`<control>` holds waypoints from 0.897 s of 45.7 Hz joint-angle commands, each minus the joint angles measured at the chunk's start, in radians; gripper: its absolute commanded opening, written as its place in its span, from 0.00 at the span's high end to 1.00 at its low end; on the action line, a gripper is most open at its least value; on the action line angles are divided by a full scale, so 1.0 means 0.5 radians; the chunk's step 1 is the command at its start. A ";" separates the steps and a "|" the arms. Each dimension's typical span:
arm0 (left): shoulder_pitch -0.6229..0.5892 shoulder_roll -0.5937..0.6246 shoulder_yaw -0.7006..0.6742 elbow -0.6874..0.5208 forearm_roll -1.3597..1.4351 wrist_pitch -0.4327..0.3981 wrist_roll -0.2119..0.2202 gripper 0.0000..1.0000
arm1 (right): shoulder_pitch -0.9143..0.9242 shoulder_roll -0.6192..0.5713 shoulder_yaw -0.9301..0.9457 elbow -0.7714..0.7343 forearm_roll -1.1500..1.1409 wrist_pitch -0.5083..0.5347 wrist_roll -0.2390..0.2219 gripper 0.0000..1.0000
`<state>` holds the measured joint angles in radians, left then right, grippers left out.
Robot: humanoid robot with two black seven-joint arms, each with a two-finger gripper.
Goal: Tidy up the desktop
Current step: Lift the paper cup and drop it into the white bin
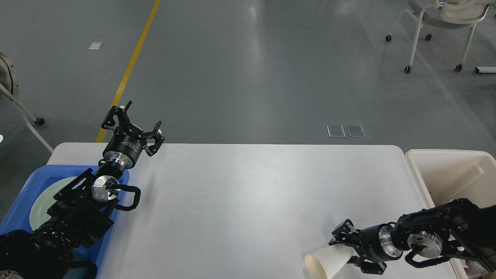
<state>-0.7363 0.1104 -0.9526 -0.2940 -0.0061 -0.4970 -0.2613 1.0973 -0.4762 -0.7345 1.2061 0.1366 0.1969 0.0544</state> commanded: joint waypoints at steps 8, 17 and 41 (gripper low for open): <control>0.000 0.000 0.000 0.002 0.000 0.000 0.001 0.02 | 0.654 -0.085 -0.276 0.067 -0.230 0.183 0.005 1.00; 0.000 0.000 0.000 -0.004 0.000 0.000 -0.002 0.02 | 1.789 0.078 -0.528 0.281 -0.531 0.649 0.005 1.00; 0.000 0.000 0.000 0.002 0.000 0.000 -0.002 0.02 | 1.151 0.118 -0.988 -0.662 -0.537 0.413 -0.017 1.00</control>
<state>-0.7363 0.1104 -0.9526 -0.2928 -0.0062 -0.4970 -0.2625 1.9880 -0.3472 -1.1517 1.2411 -0.1308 0.4907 0.0455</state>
